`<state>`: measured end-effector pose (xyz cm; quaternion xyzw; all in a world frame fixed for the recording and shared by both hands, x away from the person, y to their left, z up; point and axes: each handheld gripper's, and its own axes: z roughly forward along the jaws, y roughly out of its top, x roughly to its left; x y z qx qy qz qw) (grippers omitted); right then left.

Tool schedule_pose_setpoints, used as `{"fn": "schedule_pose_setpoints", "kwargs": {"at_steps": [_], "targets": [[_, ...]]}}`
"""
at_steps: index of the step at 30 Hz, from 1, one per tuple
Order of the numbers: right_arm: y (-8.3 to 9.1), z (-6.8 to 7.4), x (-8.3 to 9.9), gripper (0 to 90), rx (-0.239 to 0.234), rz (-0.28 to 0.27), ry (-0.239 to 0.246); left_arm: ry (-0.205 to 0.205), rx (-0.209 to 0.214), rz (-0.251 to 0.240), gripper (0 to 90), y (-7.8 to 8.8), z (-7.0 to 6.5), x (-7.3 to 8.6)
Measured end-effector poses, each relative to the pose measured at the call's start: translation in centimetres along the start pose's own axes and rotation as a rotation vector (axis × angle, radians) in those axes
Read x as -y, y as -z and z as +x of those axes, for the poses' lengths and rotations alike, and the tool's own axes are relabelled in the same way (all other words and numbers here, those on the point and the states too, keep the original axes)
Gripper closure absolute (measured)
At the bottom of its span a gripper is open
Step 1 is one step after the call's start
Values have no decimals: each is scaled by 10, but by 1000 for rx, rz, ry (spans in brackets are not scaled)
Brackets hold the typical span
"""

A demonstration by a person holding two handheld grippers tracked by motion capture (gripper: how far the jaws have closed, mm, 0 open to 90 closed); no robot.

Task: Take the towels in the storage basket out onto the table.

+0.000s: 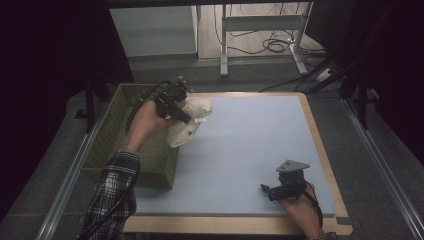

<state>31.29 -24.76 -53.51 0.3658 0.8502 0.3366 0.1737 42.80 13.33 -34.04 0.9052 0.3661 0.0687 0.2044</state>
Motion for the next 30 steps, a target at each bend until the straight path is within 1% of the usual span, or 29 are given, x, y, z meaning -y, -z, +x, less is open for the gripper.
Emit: {"fn": "schedule_pose_setpoints", "kwargs": {"at_steps": [6, 14, 20, 23, 28, 30], "targets": [[0, 0, 0, 0, -1, 1, -2, -20, 18, -2, 745, -15, -11, -13], [0, 0, 0, 0, -1, 2, -4, -50, 40, -4, 744, -43, -29, -33], [0, 0, 0, 0, -1, 3, -2, -78, 62, -2, 744, -68, -45, -49], [0, 0, 0, 0, -1, 3, -3, -81, 74, -5, 744, -82, -53, -56], [0, 0, 0, 0, 0, 1, 0, -106, 88, -5, 744, -104, -67, -67], [0, 0, 0, 0, 0, 2, 0, -109, 91, -6, 744, -112, -71, -71]]}}
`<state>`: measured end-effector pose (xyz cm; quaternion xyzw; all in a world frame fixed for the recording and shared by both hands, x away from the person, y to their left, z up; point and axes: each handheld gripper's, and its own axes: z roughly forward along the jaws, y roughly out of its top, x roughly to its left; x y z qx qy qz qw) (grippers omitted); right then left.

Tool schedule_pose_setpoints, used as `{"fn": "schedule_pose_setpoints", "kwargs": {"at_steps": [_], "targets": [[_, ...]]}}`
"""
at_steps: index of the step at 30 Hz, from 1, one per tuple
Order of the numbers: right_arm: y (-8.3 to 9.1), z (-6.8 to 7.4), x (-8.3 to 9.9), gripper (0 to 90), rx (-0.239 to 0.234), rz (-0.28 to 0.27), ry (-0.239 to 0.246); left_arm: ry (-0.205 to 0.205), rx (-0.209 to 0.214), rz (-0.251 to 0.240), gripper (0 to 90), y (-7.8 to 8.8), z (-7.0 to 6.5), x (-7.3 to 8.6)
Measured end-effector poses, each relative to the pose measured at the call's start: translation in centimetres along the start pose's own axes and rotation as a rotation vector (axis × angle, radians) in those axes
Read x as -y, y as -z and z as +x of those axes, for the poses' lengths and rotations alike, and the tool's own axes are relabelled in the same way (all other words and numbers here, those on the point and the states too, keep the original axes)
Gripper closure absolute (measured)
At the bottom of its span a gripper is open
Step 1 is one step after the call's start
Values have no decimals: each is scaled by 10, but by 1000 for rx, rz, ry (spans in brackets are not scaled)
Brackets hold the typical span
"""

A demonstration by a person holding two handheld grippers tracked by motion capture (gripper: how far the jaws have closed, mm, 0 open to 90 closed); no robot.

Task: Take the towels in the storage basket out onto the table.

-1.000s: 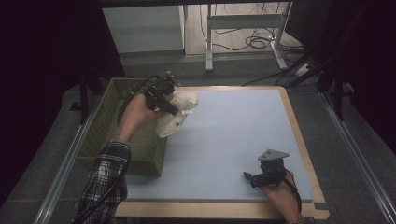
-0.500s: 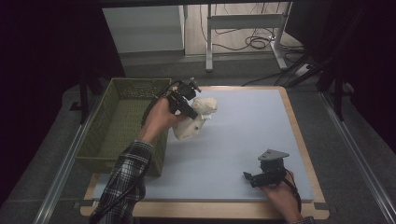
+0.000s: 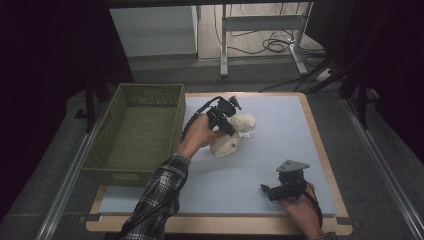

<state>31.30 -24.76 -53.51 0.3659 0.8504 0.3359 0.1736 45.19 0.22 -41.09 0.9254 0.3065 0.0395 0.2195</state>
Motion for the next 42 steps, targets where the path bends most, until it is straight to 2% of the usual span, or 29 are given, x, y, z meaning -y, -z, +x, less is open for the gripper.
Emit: {"fn": "schedule_pose_setpoints", "kwargs": {"at_steps": [6, 11, 17, 20, 22, 24, 27, 29, 35, 42], "targets": [[0, 0, 0, 0, 0, 0, 0, -7, 23, -11, 743, -25, -7, -9], [0, 0, 0, 0, 0, 0, -1, -8, 19, -19, 740, -45, -13, -13], [0, 0, 0, 0, -2, 0, -3, -29, 21, -4, 717, -64, -16, -12], [0, 0, 0, 0, -1, -1, -1, -24, 19, 1, 641, -74, -16, -8], [0, 0, 0, 0, -1, -1, -1, -18, 27, -14, 545, -78, -15, -5], [0, 0, 0, 0, -1, -1, -2, -22, 45, -23, 496, -78, -15, -3], [0, 0, 0, 0, -1, -1, -1, -35, 37, -41, 393, -69, -17, -1], [0, 0, 0, 0, -1, -1, -1, -36, 39, -53, 369, -62, -17, 0], [0, 0, 0, 0, -1, -1, -1, -51, 37, -65, 353, -42, -21, 10], [0, 0, 0, 0, -3, 0, -4, -38, 43, -73, 372, -35, -19, 26]]}}
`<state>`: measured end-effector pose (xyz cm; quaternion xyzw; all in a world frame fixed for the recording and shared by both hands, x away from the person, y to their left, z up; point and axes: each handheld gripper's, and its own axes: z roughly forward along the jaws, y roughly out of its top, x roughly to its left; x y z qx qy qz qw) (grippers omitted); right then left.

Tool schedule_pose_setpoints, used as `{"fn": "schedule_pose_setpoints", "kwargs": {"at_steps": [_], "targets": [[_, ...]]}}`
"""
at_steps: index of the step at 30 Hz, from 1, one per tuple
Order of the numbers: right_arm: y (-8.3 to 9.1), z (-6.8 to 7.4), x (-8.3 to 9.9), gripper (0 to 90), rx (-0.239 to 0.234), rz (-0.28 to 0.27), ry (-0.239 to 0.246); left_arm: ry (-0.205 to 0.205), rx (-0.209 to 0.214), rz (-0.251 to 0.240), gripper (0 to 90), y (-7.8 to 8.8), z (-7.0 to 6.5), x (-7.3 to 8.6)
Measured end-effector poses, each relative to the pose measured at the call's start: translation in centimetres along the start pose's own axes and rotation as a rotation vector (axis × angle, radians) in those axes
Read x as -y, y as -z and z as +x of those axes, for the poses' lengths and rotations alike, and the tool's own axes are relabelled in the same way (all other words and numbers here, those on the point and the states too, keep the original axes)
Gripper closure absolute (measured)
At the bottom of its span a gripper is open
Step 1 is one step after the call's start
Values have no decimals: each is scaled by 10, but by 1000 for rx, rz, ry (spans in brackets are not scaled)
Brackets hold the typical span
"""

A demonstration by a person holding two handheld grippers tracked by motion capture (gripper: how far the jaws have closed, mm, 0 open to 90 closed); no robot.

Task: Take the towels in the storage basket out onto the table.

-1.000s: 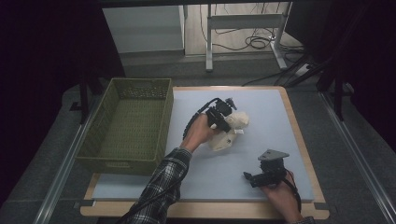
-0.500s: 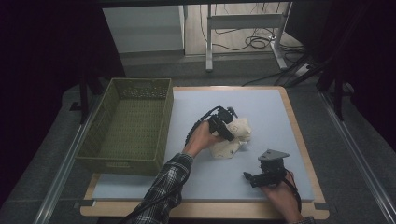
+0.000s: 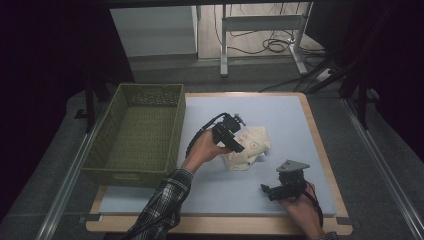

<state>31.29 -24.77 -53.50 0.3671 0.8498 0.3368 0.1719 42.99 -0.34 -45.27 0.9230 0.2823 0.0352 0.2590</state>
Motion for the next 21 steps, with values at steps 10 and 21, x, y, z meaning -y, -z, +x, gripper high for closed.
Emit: {"fn": "schedule_pose_setpoints", "kwargs": {"at_steps": [10, 21], "targets": [[5, -4, 0, 177, -14, -19, 3, -14, -11, -34, 443, -1, -6, 27], [2, -5, -24, 541, -150, -16, 26, -49, -4, -93, 463, -16, -13, 35]]}}
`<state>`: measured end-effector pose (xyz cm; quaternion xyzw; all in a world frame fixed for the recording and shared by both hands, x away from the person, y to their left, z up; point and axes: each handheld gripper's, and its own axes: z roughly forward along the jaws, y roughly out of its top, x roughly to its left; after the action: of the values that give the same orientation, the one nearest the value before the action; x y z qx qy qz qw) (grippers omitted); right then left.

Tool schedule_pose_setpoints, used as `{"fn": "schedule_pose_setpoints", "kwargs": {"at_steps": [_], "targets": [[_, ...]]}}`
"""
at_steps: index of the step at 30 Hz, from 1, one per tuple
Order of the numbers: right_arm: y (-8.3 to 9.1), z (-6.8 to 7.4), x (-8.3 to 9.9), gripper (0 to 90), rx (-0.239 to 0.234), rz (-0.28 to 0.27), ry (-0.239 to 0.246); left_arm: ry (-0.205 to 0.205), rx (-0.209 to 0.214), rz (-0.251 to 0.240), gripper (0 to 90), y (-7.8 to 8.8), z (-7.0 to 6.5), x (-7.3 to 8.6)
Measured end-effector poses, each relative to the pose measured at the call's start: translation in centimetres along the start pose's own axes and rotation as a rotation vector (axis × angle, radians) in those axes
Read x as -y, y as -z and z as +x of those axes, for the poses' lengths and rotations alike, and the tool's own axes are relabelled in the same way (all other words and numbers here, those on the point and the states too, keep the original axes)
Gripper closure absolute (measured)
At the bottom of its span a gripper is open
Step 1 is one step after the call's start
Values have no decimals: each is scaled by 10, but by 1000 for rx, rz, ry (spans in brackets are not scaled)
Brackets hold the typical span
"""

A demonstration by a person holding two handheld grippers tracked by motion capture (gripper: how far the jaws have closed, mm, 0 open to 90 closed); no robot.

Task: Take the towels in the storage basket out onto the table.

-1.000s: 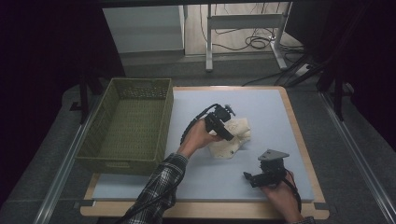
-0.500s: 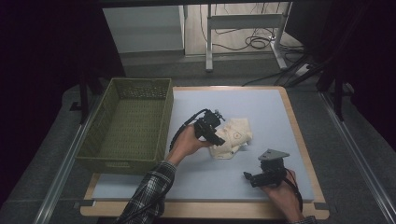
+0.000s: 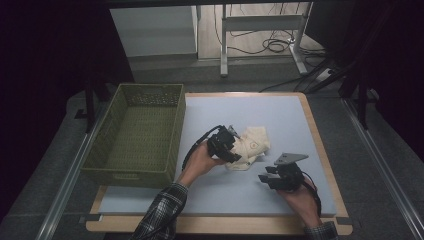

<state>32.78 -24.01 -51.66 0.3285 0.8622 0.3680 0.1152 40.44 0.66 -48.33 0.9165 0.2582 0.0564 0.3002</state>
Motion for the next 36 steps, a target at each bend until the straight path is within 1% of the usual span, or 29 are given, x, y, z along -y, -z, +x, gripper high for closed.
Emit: {"fn": "schedule_pose_setpoints", "kwargs": {"at_steps": [2, 3, 5, 6, 7, 8, 9, 10, 12, 13, 14, 15, 16, 17, 18, 19, 20, 21, 23, 24, 25, 26, 27, 28, 30, 31, 33, 36], "targets": [[-7, 0, -10, 574, -20, -9, 0, 1, -7, -11, 455, -4, -1, 0], [-10, 0, -15, 581, -29, -11, 0, 4, -3, -17, 461, -5, -1, 0], [-18, 1, -23, 584, -36, -11, 8, 9, 7, -17, 514, -8, 0, 0], [-23, 2, -27, 583, -32, -10, 15, 18, 14, -11, 540, -9, 1, 0], [-25, 2, -29, 583, -28, -9, 18, 27, 21, -10, 560, -11, 2, 1], [-25, 2, -29, 583, -28, -9, 18, 27, 21, -10, 578, -11, 2, 1], [-33, 3, -35, 566, -30, -8, 26, 41, 32, -5, 626, -14, 5, 4], [-35, 4, -37, 564, -27, -7, 34, 48, 41, -4, 656, -15, 7, 5], [-42, 5, -41, 564, -17, 4, 54, 64, 50, -6, 755, -16, 10, 7], [-46, 5, -42, 565, -13, 15, 58, 80, 51, -19, 799, -16, 10, 8], [-48, 6, -43, 569, -7, 25, 65, 95, 48, -33, 819, -15, 12, 10], [-53, 7, -44, 598, 7, 42, 74, 107, 47, -44, 832, -14, 13, 10], [-54, 8, -44, 637, 27, 41, 92, 123, 42, -59, 834, -13, 13, 11], [-55, 9, -45, 670, 43, 45, 99, 122, 35, -62, 838, -11, 14, 12], [-54, 9, -45, 727, 45, 46, 95, 133, 27, -73, 838, -9, 15, 13], [-53, 8, -45, 804, 45, 49, 100, 142, 22, -80, 840, -8, 16, 14], [-53, 8, -45, 804, 45, 49, 100, 142, 22, -80, 842, -8, 16, 14], [-51, 6, -43, 851, 41, 48, 91, 153, 5, -92, 842, -4, 18, 17], [-48, 5, -42, 854, 39, 45, 84, 164, -3, -101, 835, -1, 19, 19], [-45, 4, -42, 855, 39, 42, 84, 156, -14, -93, 829, 0, 20, 22], [-40, 3, -41, 854, 37, 33, 82, 165, -21, -94, 828, 0, 19, 23], [-40, 3, -41, 854, 37, 33, 82, 165, -21, -94, 828, 0, 19, 23], [-35, 2, -40, 854, 39, 25, 78, 168, -30, -97, 828, 1, 19, 25], [-23, 0, -37, 854, 53, 15, 81, 175, -40, -103, 828, 2, 20, 28], [-15, -2, -35, 854, 62, 14, 82, 181, -44, -110, 828, 3, 20, 30], [-15, -2, -35, 854, 62, 14, 82, 180, -52, -110, 828, 4, 20, 31], [-1, -6, -28, 853, 83, 22, 77, 189, -58, -123, 820, 7, 19, 35], [9, -12, -21, 851, 101, 24, 62, 197, -65, -127, 808, 8, 18, 38]]}}
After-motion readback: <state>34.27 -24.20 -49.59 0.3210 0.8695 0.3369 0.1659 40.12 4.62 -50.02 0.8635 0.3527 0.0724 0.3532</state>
